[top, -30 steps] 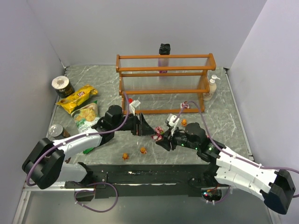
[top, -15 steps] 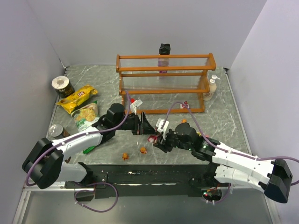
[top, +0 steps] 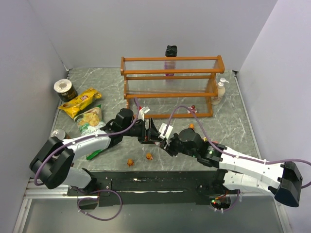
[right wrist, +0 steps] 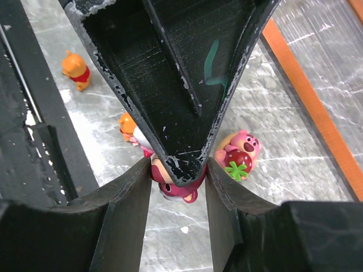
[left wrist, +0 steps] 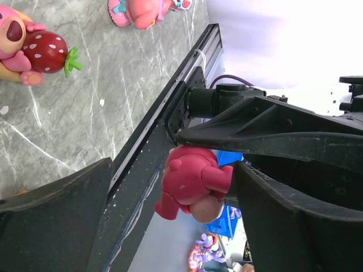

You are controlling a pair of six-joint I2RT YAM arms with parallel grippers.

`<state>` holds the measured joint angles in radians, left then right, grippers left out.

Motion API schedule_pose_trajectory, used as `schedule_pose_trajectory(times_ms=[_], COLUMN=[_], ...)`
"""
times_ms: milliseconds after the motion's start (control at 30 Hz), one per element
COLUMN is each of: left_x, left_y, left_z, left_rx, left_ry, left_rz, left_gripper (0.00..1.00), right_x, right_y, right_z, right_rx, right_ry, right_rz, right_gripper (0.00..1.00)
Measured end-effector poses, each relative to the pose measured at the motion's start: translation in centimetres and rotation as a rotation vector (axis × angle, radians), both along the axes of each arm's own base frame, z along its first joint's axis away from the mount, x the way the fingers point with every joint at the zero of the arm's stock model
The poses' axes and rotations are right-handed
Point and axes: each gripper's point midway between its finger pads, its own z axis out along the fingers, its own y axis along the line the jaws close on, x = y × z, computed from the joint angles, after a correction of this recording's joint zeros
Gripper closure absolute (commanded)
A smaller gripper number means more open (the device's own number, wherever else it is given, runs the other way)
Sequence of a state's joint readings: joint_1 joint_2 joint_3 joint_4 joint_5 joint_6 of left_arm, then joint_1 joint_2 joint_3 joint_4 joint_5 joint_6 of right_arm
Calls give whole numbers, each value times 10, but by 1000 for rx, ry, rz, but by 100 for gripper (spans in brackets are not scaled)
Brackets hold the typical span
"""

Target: Place and organize the plastic toys onto the shelf

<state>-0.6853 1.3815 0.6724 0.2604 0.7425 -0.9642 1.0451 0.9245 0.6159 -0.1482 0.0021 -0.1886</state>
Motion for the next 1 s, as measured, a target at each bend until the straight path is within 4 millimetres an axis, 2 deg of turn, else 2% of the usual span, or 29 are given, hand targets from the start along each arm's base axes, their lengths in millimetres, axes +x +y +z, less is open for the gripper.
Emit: schedule_pose_trajectory(times_ms=[267,333,367,433,467,533,567,700,733,767,800,833,967,1000], left_x=[4,5,6,8,9,8,9,10,11,11,12,14,20,24], left_y=[-1,-2,-3,-3,-4,-5,-5,-7,-7,-7,-7,-7,-8,-8], left_z=[2,2,3,3,2,1,1,0,1,1,1,2,4,3], left_rx=[8,10,10,12,12,15,15,16,16,16,17,18,26,34], left_ry=[1,0,0,-6,-5,-3,-2,-2,-3,-4,-7,-10,-23,-28], left_rz=[11,15,16,18,18,16,15,17,18,20,25,29,57,77], left_gripper=[37,46,54,61,70,77,84,99,99,99,99,99,99,99], right_x=[4,5,5,5,5,5,5,6,6,6,7,8,12,13], right_y=[-2,-3,-4,-5,-6,-7,-7,-8,-9,-9,-9,-9,-10,-10], right_z=[-4,-5,-5,-7,-7,-9,-9,-9,-9,-9,-8,-8,-5,-3], right_rx=[-33,-36,-40,-49,-53,-56,-56,-50,-47,-44,-38,-33,-5,7], right_ry=[-20,-23,-23,-22,-20,-14,-11,-2,2,4,8,10,20,23], right_rz=[-13,-16,-19,-22,-24,-29,-32,-53,-59,-65,-77,-86,-137,-149], right_gripper=[100,100,100,100,100,100,100,99,95,82,74,55,28,24])
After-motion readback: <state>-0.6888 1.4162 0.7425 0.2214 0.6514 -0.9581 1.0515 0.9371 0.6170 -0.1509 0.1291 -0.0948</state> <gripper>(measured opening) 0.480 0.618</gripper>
